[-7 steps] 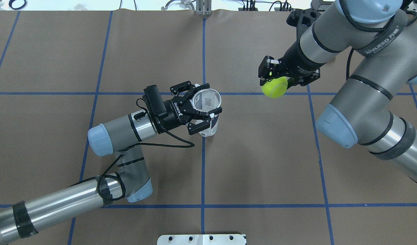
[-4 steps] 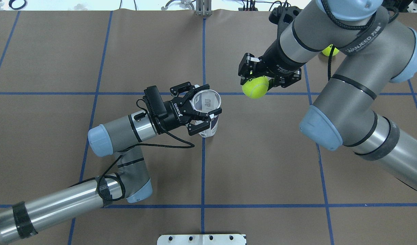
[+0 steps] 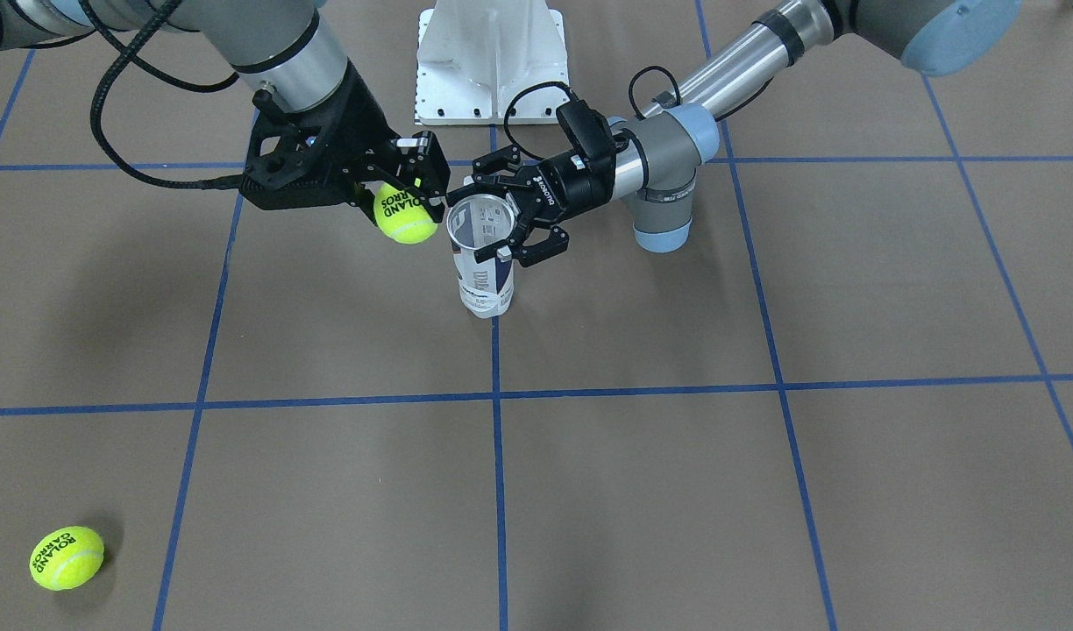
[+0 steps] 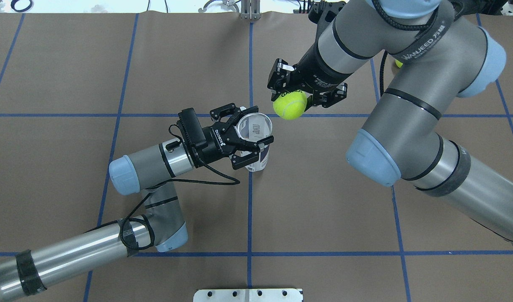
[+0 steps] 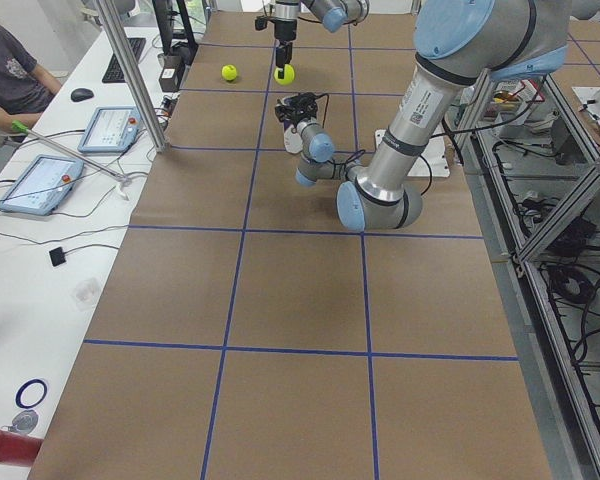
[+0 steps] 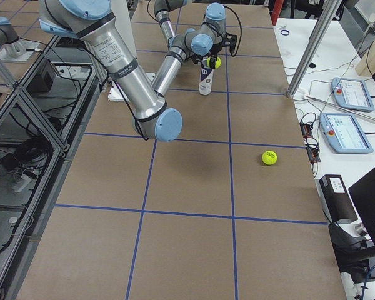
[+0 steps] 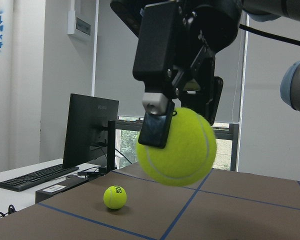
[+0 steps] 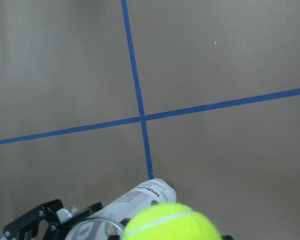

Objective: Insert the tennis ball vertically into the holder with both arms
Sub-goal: 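Carry the tennis ball with the right gripper over the can's open top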

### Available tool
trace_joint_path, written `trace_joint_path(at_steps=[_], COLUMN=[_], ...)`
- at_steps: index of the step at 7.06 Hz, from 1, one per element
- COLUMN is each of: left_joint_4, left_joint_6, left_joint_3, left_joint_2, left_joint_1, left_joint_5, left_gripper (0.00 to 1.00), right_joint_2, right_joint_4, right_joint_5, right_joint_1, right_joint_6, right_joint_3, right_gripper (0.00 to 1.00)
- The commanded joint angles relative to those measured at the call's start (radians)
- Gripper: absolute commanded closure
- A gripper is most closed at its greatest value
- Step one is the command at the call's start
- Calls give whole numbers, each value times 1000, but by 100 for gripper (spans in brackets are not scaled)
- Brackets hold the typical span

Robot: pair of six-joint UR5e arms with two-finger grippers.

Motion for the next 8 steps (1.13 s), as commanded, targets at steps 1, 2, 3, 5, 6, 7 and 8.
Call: trace_joint_path(at_steps=[1,2,3,5,6,7,8], left_joint_4=[-1,-1,-1,-1,-1,-1,-1], left_joint_6=[-2,-3,-3,-3,-3,-3,-3], left_joint_3=[-2,-3,-3,-3,-3,-2,-2], left_joint_2=[0,0,0,5,6,6,6], left_joint_1=[0,0,0,0,0,2,0], left_joint_5=[0,0,0,0,0,0,0], left_gripper=[10,8,8,8,8,8,8], right_joint_2=[21,28,37,70,70,70,70], right_joint_4=[-1,-1,-1,-1,0,-1,0], right_joint_5=[-8,-20,-29,-60,-71,-72,-74], right_joint_1=[-17,-27,-37,-60,-69,-76,-82], right_joint_6=[26,35,47,58,58,58,58], right_joint_3=[-4,-4,-8,-41,-42,-42,-42], right_gripper=[100,100,100,100,100,100,100])
